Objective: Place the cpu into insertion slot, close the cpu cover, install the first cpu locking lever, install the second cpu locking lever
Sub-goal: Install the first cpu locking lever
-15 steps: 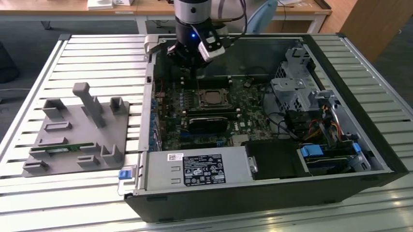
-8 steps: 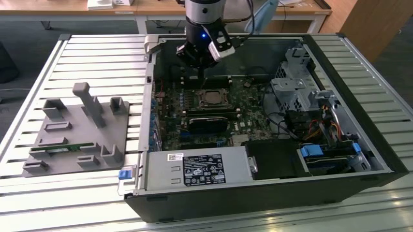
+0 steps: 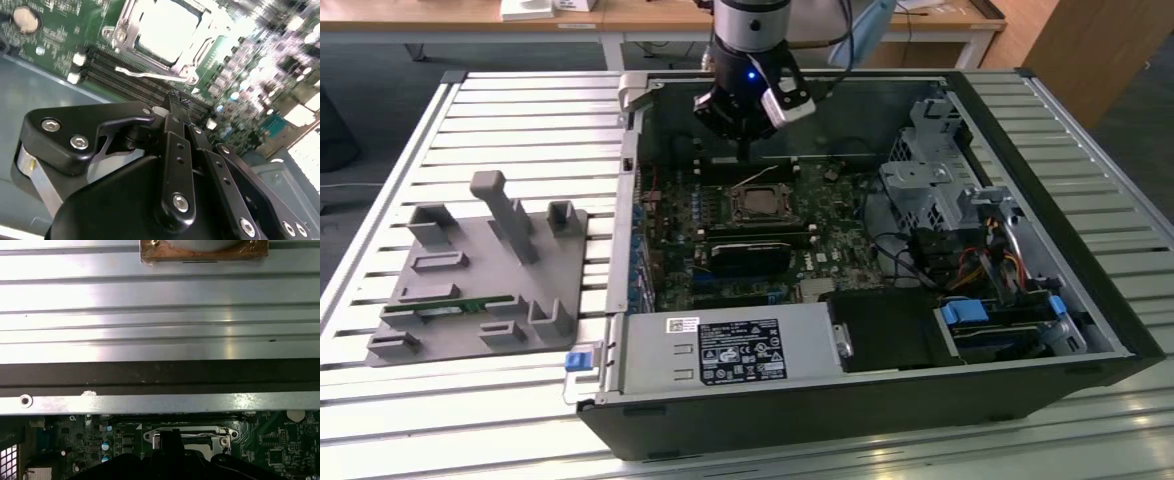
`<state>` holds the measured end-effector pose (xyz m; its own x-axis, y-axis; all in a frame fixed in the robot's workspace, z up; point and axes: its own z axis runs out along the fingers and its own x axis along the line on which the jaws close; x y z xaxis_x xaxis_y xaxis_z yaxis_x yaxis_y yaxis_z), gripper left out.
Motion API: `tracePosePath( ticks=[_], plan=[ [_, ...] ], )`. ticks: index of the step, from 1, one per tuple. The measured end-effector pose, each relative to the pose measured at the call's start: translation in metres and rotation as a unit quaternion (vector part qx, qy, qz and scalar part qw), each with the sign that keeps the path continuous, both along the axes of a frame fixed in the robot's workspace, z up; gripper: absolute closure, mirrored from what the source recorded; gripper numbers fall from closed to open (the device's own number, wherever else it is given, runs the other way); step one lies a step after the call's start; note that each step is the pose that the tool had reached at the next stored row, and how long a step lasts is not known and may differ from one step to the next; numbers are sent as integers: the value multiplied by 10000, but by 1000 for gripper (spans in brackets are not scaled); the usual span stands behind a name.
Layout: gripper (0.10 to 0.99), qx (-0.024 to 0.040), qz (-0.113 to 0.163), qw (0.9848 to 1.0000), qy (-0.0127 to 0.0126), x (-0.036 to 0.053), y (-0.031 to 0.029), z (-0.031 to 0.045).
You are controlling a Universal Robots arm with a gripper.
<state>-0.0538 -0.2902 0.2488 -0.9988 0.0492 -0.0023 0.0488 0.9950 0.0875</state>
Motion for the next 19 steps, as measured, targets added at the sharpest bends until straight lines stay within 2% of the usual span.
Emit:
tracePosePath(
  ticks=[3, 4, 15, 19],
  plan=[
    [980, 125, 0, 9999, -27, 0, -16, -11],
    [980, 133, -1, 9999, -33, 0, -16, -23],
    [980, 111, 109, 9999, -54, 38, -14, -154],
    [980, 111, 109, 9999, -55, 98, -13, -182]
  ],
)
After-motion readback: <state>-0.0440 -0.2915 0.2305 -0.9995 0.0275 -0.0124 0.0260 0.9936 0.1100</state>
